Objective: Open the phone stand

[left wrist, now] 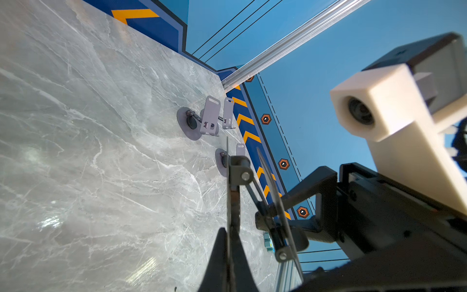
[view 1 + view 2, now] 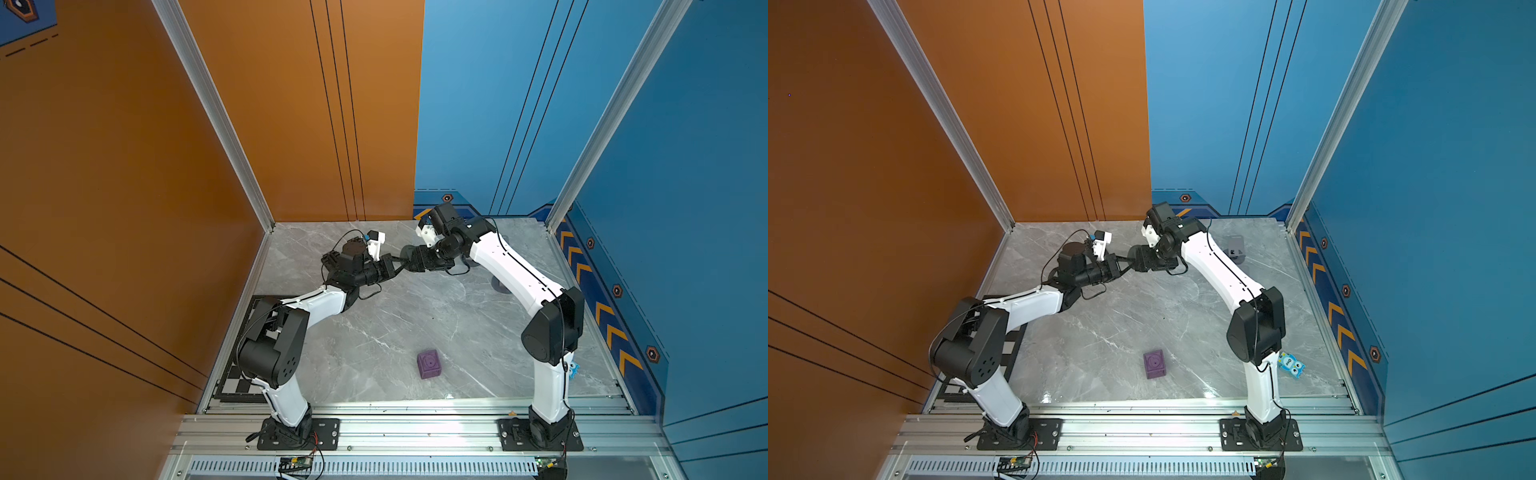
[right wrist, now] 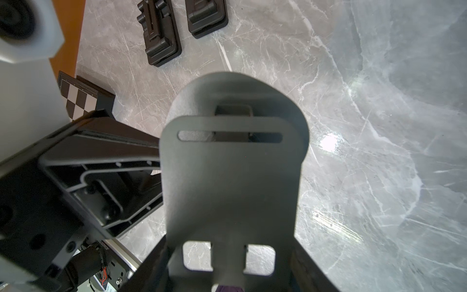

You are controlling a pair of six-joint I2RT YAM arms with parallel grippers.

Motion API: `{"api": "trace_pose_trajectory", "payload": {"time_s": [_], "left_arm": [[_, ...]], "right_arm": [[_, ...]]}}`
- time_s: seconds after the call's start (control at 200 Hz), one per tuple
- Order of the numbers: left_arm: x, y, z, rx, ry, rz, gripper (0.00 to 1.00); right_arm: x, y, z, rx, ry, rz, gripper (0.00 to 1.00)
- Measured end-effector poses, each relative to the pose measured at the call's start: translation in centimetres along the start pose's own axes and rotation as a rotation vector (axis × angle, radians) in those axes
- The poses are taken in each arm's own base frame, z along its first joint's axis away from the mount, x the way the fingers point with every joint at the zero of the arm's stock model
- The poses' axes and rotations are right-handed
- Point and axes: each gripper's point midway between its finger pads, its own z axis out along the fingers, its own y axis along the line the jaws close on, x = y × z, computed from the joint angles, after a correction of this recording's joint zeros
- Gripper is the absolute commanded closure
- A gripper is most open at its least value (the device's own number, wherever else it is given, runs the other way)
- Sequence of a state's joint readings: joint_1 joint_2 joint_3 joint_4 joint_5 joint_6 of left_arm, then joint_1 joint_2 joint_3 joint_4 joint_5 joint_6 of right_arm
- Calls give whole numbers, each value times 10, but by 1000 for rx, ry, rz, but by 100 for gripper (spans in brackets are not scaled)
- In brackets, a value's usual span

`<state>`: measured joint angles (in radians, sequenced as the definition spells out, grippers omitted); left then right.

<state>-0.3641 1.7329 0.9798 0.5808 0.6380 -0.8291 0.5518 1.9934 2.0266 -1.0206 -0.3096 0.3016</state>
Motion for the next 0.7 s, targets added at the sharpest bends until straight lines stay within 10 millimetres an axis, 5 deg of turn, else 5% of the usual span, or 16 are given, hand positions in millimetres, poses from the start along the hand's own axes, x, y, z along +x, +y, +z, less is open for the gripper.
{"api": "trace_pose_trajectory", "payload": {"time_s": [0.701], "left_arm": [[0, 1, -6, 28, -1, 64, 100]], "right_arm": [[-2, 5, -8, 20, 24, -30, 65]]}}
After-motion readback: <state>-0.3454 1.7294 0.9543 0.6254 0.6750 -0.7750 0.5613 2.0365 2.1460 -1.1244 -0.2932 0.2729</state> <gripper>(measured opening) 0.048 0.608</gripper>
